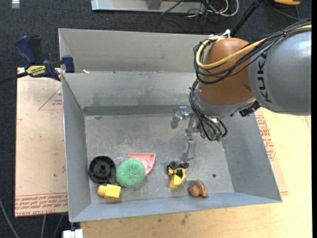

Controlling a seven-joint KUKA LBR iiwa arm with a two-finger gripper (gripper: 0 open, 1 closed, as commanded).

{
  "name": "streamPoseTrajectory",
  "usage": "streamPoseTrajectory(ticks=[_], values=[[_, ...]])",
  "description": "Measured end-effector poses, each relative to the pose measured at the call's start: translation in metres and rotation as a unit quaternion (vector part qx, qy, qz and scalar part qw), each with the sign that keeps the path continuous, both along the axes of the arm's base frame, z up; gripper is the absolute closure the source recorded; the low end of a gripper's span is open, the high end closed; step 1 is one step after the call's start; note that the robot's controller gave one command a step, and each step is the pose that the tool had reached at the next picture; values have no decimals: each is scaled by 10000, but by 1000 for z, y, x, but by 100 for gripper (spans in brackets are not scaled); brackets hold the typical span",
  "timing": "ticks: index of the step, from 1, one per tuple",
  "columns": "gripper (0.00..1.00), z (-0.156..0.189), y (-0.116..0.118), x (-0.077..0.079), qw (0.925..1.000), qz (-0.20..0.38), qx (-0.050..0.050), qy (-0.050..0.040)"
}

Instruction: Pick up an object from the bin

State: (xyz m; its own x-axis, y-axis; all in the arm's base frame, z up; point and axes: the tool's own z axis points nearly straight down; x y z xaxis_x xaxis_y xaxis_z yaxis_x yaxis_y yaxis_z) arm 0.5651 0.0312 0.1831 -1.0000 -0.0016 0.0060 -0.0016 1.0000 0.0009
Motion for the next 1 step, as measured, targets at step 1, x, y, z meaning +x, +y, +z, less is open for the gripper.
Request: streamPoseTrajectory(ticks=[1], values=[[0, 5, 0, 1, 10000, -4, 2, -35]])
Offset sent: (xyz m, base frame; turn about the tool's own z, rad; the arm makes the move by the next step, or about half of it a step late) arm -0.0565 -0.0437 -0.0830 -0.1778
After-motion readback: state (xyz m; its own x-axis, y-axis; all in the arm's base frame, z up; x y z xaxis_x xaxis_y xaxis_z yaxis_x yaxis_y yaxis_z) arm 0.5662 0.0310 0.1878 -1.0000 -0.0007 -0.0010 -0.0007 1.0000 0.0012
